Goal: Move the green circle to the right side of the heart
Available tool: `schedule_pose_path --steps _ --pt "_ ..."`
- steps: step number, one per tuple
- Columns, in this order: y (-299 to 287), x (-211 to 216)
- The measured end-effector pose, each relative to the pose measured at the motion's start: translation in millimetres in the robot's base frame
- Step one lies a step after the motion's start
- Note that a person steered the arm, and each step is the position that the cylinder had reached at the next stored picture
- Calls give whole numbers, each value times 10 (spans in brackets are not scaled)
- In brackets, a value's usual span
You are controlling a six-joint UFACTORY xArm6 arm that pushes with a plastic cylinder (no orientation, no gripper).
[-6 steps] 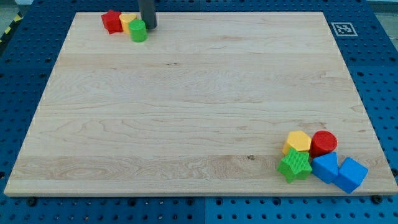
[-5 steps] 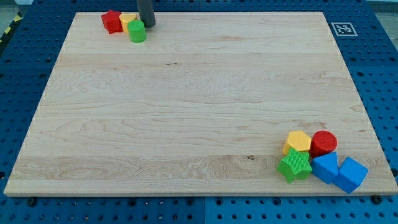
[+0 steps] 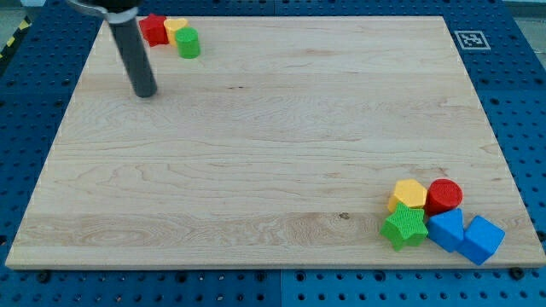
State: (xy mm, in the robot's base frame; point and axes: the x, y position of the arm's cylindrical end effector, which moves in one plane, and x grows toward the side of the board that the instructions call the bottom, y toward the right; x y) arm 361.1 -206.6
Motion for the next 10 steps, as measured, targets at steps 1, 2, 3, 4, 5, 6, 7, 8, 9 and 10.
schedule_pose_path --steps 1,2,3,4,5,6,7,8,9,10 --pt "-39 -304" --pt "69 -443" --pt "173 -444" --pt "248 -486" --pt "349 -524" --pt "401 -657" --pt "449 -700" --pt "525 -721" --pt "726 -717" --pt "775 -809"
